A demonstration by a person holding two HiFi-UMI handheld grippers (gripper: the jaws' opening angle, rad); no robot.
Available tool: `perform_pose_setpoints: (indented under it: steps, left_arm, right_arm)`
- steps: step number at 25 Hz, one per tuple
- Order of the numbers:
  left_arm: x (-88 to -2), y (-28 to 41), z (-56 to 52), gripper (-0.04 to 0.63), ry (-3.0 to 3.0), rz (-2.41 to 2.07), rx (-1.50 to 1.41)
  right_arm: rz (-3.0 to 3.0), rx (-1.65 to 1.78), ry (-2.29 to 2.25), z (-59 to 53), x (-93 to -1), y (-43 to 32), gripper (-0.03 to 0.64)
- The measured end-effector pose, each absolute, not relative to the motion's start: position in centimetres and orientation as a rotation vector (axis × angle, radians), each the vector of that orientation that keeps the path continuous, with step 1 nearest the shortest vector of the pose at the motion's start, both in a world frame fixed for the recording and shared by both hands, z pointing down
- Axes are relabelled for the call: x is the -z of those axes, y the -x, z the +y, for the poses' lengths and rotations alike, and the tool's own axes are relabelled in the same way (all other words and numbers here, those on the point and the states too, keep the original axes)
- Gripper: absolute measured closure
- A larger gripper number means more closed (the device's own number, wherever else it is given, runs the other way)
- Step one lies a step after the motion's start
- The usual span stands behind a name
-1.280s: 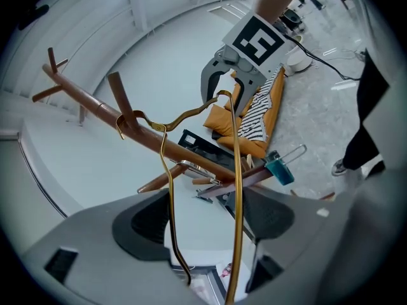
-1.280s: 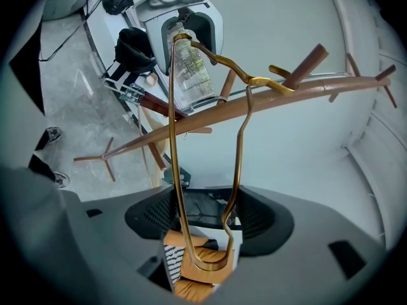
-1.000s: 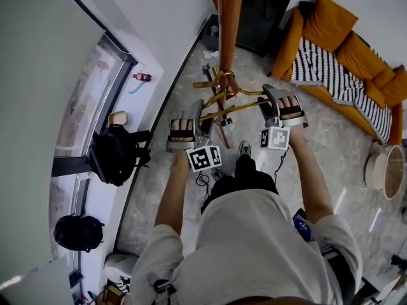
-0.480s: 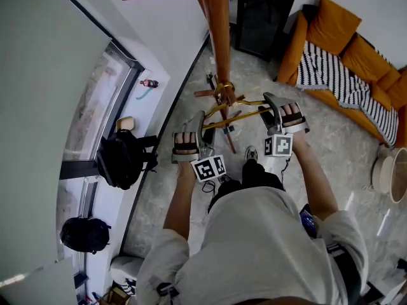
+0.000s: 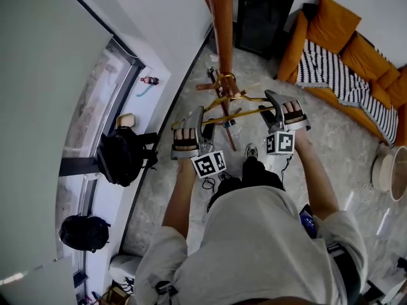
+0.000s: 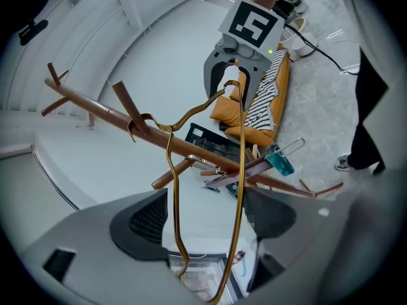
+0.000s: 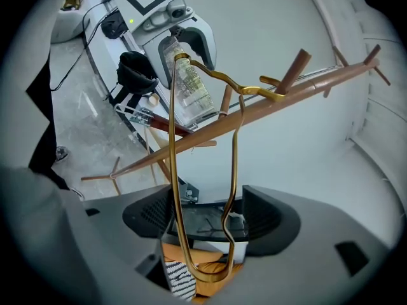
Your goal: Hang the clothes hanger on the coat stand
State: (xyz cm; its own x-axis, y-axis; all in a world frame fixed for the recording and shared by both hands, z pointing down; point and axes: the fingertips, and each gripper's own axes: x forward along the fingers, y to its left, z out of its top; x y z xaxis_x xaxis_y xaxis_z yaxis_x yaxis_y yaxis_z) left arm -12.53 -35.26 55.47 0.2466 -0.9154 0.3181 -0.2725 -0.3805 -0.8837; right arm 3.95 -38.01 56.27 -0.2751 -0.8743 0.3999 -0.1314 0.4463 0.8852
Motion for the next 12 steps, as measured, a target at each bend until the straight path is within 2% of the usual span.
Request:
perform_pose_setpoints:
  steps: [12]
  left_arm:
    - [-54.6, 13.1, -35.4, 0.226, 1.843, 1.168, 1.063]
  right_arm:
    - [-1.816, 0.858, -0.836, -36.3, -56.3, -3.7, 0.304]
